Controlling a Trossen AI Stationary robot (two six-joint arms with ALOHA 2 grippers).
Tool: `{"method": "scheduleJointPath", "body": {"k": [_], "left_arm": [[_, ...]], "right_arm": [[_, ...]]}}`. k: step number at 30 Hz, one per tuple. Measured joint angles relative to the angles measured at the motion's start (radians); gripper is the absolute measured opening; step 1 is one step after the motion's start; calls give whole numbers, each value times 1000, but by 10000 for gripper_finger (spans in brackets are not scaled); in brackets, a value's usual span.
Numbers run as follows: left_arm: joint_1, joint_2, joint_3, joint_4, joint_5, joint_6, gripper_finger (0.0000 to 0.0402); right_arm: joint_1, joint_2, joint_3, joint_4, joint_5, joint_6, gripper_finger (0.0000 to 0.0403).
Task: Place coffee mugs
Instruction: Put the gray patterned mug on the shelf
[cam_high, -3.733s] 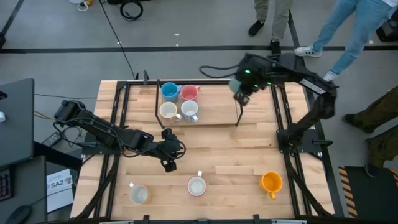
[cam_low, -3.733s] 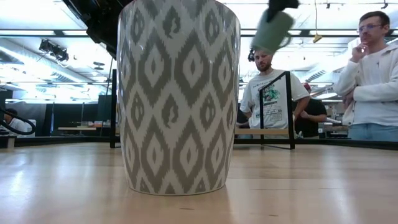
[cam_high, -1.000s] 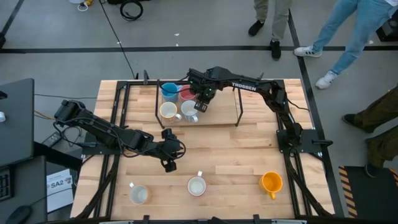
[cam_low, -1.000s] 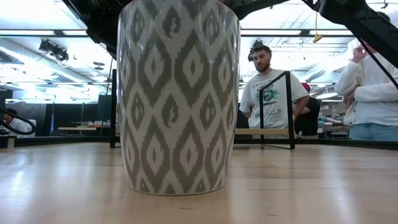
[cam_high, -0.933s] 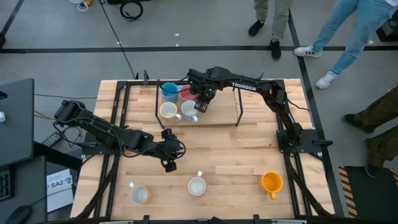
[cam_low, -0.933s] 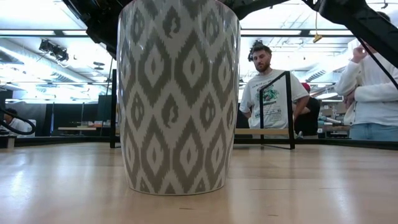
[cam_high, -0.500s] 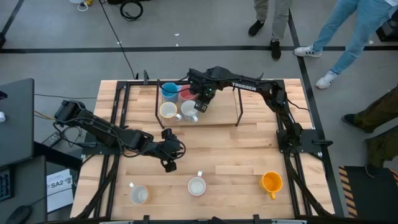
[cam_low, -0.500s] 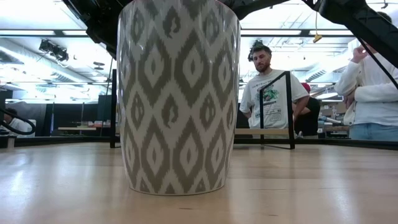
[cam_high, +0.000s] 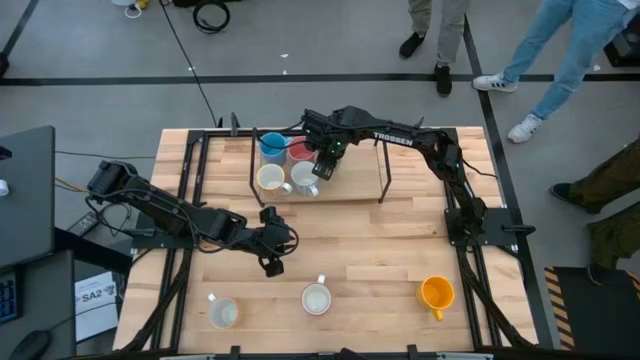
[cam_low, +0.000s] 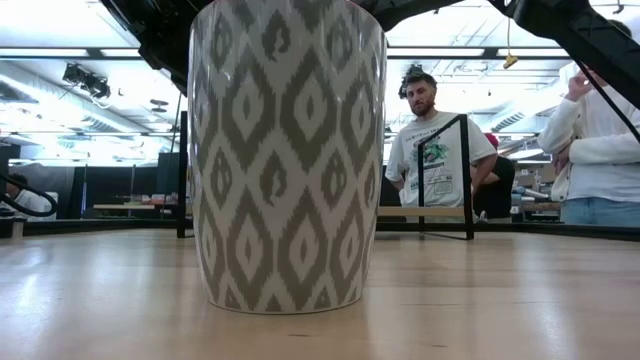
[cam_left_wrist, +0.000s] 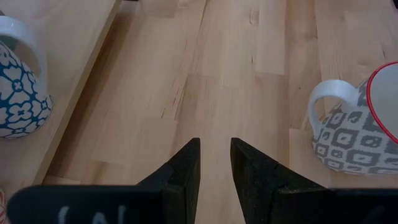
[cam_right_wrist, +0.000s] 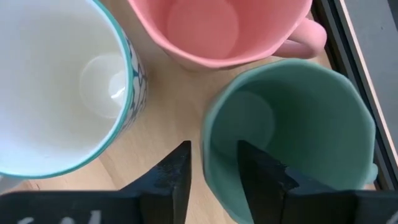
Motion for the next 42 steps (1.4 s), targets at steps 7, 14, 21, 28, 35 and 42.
{"method": "scheduleJointPath", "body": {"k": [7,14,21,28,35,42], "left_arm": [[0,0,0,0,0,0,96],[0,0,0,0,0,-1,96],[0,0,0,4,0,-2,96],[0,0,4,22,1,-1,96],[-5,0,100,-26,126,17,96],[-66,0,184,-122,141,9,96]], "right_arm": [[0,0,0,2,0,-1,155],[-10,-3,0,1,0,7,154],[-8,-78,16,-27,0,-11,154],[50,-202,16,-60,0,-7,153],[207,-267,16,-58,31,18,153],[384,-262,16,-53,80,17,153]]}}
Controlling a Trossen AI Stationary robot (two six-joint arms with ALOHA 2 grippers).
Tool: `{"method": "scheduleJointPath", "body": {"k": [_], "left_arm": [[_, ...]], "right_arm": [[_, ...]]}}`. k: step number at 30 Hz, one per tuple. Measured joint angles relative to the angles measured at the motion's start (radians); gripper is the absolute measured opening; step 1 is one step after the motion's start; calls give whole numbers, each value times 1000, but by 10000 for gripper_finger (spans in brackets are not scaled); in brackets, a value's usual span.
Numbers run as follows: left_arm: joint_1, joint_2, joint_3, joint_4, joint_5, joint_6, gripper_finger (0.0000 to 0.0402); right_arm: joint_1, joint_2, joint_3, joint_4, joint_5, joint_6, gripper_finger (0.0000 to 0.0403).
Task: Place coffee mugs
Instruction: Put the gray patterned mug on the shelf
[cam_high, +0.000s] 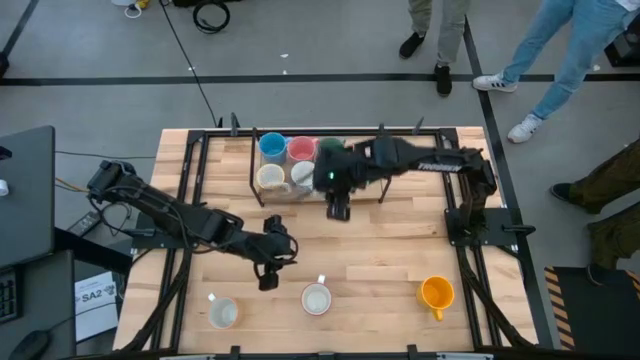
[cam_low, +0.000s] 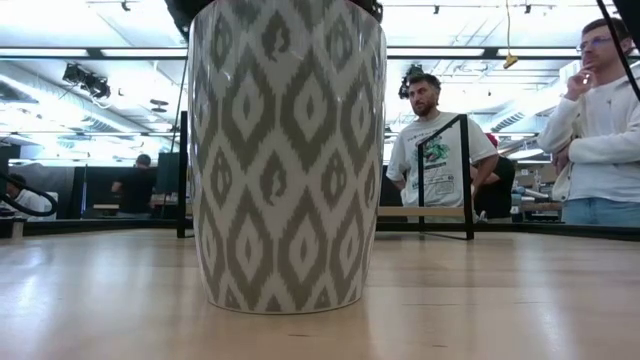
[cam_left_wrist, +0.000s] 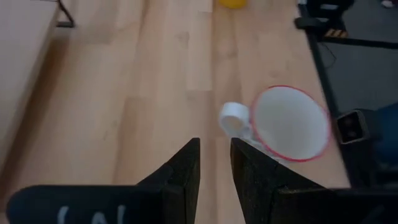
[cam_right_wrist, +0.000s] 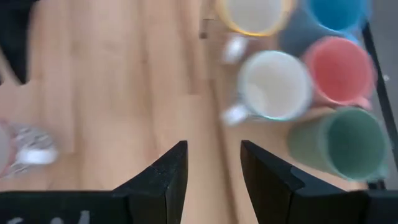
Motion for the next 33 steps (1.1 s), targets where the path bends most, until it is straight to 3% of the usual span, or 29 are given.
{"method": "scheduleJointPath", "body": {"k": [9,13,17,23,33], "left_arm": [[-88,0,1,-46,-19,-141,96],[-121,0,1,-56,-29,-198,96],[-150,0,1,-62,-32,-234,96],[-188,0,0,-76,-69,-257,96],[-216,0,0,-90,-76,-333,96]], "right_arm": [[183,4,0,10,-5,-74,153],[240,8,-37,60,-77,-132,154],[287,18,-97,174,-178,-217,154],[323,35,-179,380,-192,-296,154],[322,37,-337,644,-199,-207,153]]}}
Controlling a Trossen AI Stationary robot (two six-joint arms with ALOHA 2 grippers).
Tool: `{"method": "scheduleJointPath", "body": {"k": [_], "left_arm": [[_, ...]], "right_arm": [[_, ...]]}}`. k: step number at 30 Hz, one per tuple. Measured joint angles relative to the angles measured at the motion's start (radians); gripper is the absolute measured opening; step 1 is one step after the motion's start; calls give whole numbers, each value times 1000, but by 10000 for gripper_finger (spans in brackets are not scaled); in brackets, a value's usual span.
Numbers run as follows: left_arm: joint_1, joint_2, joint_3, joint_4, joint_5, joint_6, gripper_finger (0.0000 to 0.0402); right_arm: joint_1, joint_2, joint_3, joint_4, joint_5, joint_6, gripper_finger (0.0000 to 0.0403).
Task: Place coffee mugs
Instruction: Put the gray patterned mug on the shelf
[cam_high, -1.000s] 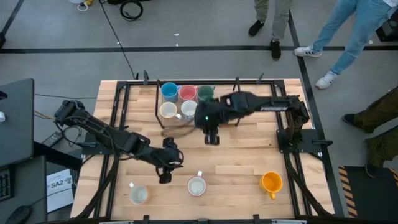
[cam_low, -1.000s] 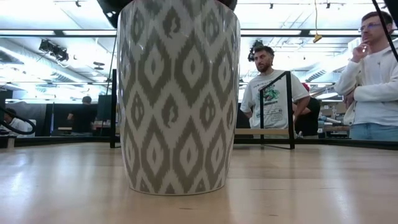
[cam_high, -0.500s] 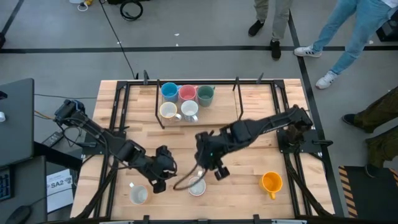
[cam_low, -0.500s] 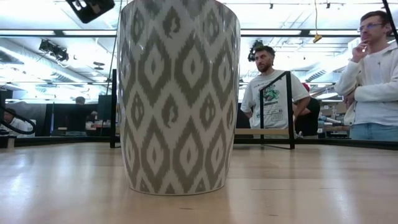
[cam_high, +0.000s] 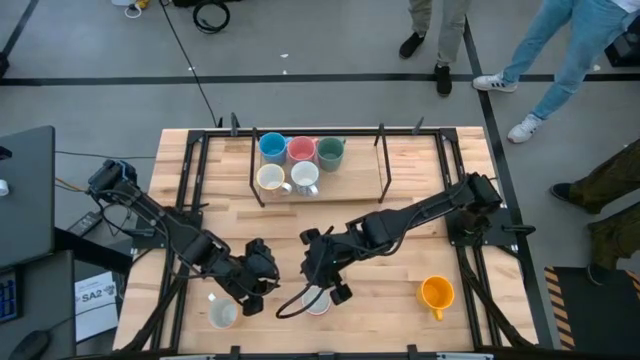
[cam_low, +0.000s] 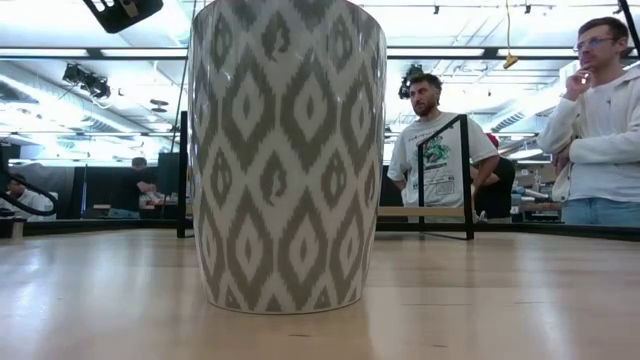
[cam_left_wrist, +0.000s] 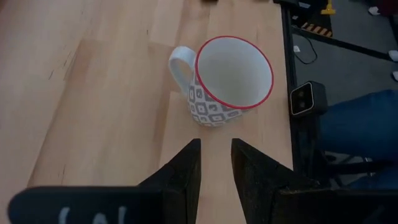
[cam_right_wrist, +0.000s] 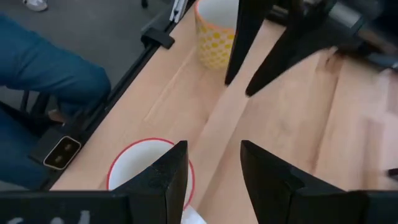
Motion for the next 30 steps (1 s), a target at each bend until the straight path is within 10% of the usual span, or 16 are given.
{"method": "scheduleJointPath", "body": {"k": [30], "left_arm": [[1,0,0,3,-17,-45,96]], "right_arm": [[3,-1,-335,285,-65,182,151]]}}
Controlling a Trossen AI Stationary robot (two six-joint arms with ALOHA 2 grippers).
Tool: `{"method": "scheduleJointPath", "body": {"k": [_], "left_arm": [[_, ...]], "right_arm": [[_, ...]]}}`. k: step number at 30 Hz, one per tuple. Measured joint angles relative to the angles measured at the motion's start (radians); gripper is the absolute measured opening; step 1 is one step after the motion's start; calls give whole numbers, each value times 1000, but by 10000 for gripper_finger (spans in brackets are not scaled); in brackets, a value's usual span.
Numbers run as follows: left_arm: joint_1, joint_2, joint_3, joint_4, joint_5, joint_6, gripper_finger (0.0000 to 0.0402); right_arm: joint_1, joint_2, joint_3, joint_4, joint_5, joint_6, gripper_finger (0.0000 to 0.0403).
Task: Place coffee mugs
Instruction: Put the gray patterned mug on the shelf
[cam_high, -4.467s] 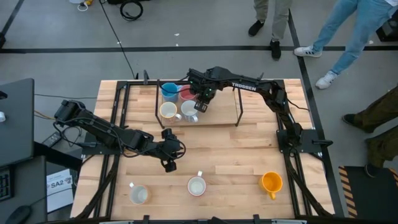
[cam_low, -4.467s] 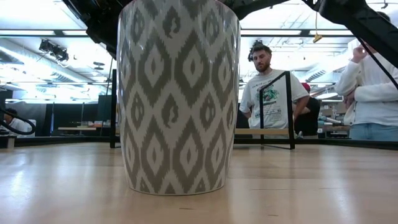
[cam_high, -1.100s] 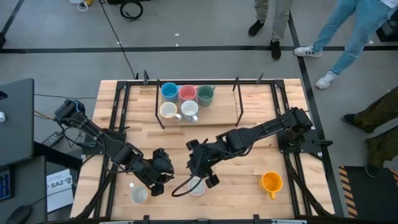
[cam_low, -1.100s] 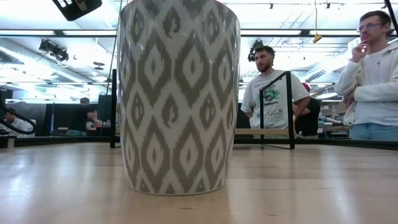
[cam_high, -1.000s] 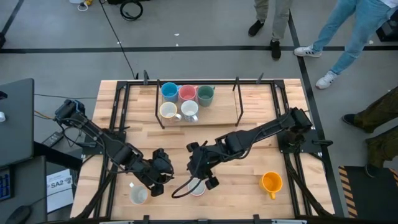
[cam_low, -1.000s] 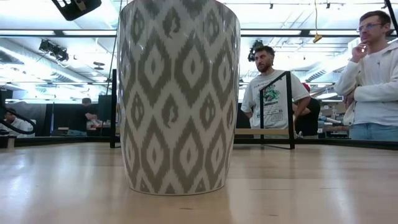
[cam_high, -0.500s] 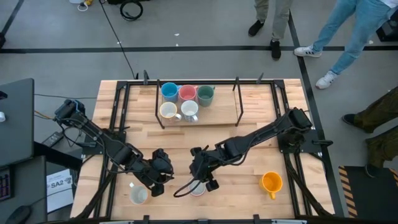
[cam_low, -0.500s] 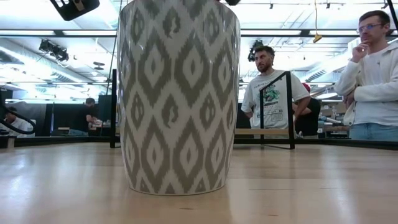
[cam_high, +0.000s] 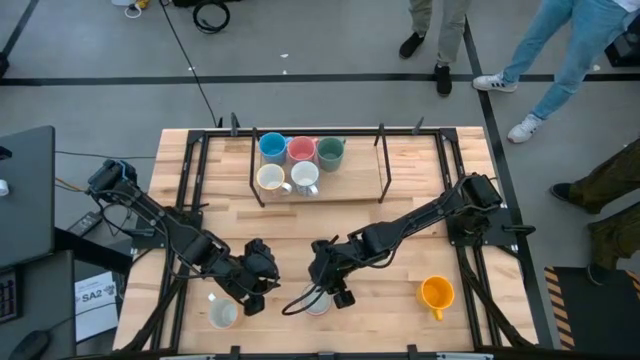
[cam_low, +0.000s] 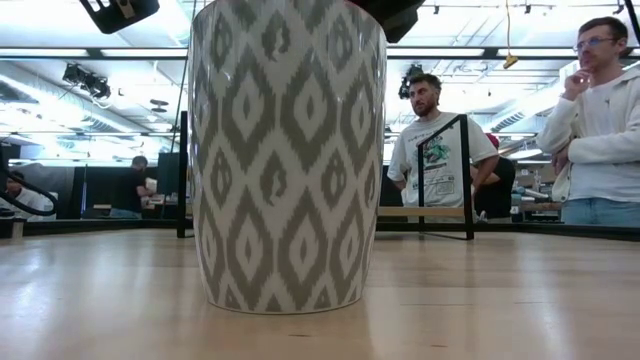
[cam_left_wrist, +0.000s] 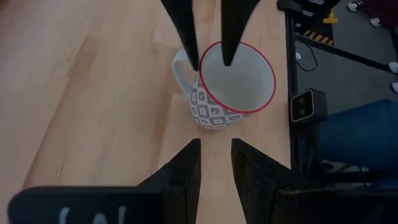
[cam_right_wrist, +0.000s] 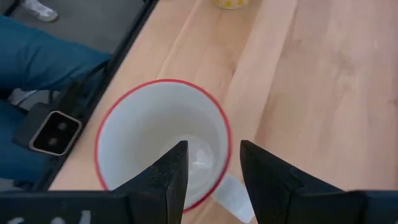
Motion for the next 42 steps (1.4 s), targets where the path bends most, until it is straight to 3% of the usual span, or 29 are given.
{"method": "scheduleJointPath", "body": {"k": [7,13,23,30,42], "left_arm": [[0,0,0,0,-3,0,96],[0,0,0,0,-3,1,96],[0,0,0,0,-3,1,96],[0,0,0,0,-3,3,96],[0,0,0,0,-3,3,96]], "right_arm": [[0,0,-2,-4,-25,14,151],[0,0,-2,-38,42,65,151],[10,0,-2,-40,47,176,151],[32,0,-2,-40,134,178,151],[35,33,-2,25,126,181,151]]}}
